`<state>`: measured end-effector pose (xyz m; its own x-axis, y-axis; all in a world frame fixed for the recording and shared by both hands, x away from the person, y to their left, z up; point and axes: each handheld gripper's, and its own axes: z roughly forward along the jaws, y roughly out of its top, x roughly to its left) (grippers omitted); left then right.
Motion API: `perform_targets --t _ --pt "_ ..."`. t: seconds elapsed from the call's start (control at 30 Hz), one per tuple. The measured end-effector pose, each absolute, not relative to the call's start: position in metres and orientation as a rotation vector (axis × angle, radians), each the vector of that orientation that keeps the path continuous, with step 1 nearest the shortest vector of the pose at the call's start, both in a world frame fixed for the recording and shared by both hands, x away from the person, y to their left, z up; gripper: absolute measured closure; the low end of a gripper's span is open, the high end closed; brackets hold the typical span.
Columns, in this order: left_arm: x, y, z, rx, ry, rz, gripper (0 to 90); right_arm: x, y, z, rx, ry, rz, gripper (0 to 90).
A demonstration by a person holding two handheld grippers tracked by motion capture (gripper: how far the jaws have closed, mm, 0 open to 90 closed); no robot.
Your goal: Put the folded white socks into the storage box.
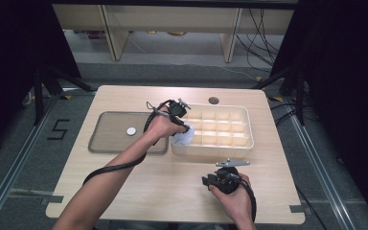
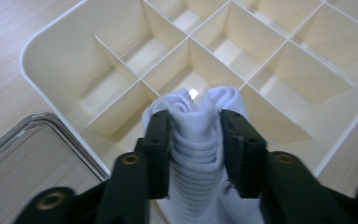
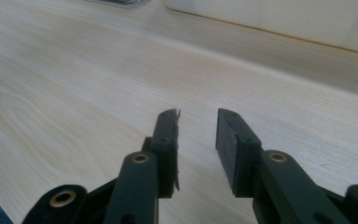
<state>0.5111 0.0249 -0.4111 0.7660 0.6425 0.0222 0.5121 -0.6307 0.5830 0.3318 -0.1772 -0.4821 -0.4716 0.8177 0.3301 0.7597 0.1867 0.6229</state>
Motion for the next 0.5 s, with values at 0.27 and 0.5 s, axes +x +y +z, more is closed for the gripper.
perform_targets --t 0.27,0.5 --pt "0.502 0.025 -0.415 2.447 0.779 0.388 73.8 0.334 -0.178 -0.483 1.493 2.358 1.181 69.4" --pt "0.498 0.027 -0.419 2.506 0.731 0.416 74.7 0.330 -0.174 -0.480 1.608 2.347 1.163 69.4"
